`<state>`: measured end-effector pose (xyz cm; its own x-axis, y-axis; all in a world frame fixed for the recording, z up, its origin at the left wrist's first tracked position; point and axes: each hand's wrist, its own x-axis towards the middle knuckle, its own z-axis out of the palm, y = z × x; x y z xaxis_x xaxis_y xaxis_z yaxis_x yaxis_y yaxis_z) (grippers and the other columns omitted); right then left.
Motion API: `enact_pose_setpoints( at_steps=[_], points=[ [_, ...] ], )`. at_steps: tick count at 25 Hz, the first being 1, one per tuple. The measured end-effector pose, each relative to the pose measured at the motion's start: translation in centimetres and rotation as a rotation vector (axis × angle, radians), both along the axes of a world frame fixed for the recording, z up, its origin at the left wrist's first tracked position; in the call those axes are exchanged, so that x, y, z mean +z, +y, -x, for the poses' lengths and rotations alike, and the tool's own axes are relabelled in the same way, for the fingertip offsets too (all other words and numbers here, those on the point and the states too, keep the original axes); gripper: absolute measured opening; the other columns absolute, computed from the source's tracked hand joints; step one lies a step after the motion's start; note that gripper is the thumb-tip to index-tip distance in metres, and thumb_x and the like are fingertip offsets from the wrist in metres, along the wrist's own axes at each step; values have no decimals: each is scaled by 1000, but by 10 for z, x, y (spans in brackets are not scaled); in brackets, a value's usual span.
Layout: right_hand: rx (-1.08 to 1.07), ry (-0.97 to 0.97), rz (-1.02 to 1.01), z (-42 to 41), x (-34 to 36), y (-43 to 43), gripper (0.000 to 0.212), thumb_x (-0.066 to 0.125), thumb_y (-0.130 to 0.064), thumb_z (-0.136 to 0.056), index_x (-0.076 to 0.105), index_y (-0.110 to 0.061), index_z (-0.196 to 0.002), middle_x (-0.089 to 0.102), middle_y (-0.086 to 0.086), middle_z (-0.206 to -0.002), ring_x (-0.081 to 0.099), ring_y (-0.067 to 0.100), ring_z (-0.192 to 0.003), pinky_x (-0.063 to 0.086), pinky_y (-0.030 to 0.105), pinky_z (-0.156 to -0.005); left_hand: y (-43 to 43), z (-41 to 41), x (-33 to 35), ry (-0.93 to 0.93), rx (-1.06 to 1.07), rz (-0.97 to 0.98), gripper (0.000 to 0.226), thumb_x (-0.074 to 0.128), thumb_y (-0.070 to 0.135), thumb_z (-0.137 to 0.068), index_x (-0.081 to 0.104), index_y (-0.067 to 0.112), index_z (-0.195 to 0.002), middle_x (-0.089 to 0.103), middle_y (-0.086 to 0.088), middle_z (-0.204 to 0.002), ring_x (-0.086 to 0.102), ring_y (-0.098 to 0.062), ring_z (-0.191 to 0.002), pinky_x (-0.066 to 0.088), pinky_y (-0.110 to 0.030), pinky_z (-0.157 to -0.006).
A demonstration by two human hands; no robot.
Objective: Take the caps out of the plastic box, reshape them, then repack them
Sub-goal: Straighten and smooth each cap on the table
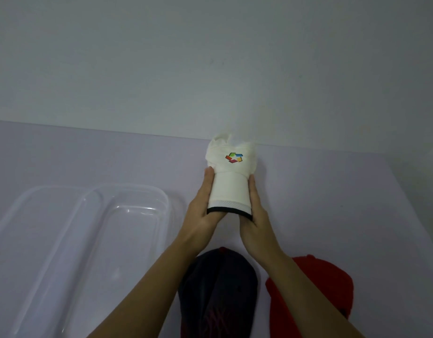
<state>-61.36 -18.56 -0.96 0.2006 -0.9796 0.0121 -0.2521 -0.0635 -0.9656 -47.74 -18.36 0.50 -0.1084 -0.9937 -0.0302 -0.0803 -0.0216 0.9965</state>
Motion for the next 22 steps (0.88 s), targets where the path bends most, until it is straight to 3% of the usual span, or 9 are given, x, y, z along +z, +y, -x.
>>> enact_pose_setpoints(
  at_steps=[2,4,6,8,11,14,16,18,22],
  points=[
    [-2,-67,-45,-5,-1,4,68,41,-6,-97,-1,-28,-145,24,-35,-132,29,-31,-116,26,0,-100,5,6,-4,117,42,-38,92,55,48,-70,13,27,-149,35,29,-136,39,25,-117,37,-2,-91],
    [10,-49,4,0,1,6,68,42,-4,-96,2,-31,-143,26,-28,-139,31,-22,-124,28,5,-103,11,2,-4,70,9,-13,92,58,42,-71,11,26,-149,35,28,-136,41,22,-118,39,-4,-91],
    [22,55,109,13,3,6,74,40,0,-89,6,-32,-146,19,-8,-154,25,-9,-136,26,7,-105,14,-10,0,-64,-99,3,94,57,23,-71,3,29,-148,27,26,-142,38,19,-121,37,-4,-92],
    [31,225,245,27,1,6,84,40,5,-83,8,-41,-146,4,6,-159,16,-8,-139,24,4,-103,15,-25,4,-148,-200,-4,98,51,14,-65,0,35,-146,12,27,-149,23,22,-128,28,0,-97],
    [65,356,393,37,-1,10,77,40,-5,-91,9,-53,-142,-3,12,-159,8,13,-146,21,9,-109,5,-35,21,-127,-26,13,76,52,23,-83,9,39,-144,6,28,-150,12,18,-133,16,-11,-109],
    [102,378,462,35,2,16,54,38,-34,-98,13,-50,-143,-5,14,-158,6,25,-147,20,21,-115,-16,-37,43,-141,180,32,49,40,32,-98,23,36,-144,24,24,-144,22,7,-132,22,-22,-108],
    [115,399,487,35,4,17,63,48,-27,-95,14,-50,-143,-7,10,-158,5,26,-147,25,25,-114,-27,-39,55,-132,118,35,43,43,38,-96,38,32,-138,43,23,-135,41,0,-126,34,-27,-106],
    [124,392,493,34,9,18,64,49,-30,-93,14,-50,-143,-7,6,-158,5,25,-147,25,21,-113,-34,-41,64,-124,37,40,34,49,40,-93,54,27,-125,61,15,-120,58,-5,-111,47,-31,-97],
    [163,382,502,34,16,19,70,49,-25,-90,11,-50,-143,-5,10,-158,4,14,-147,26,13,-109,-35,-37,76,-196,27,124,20,51,36,-93,66,22,-92,72,1,-92,67,-18,-89,57,-40,-82]
  ],
)
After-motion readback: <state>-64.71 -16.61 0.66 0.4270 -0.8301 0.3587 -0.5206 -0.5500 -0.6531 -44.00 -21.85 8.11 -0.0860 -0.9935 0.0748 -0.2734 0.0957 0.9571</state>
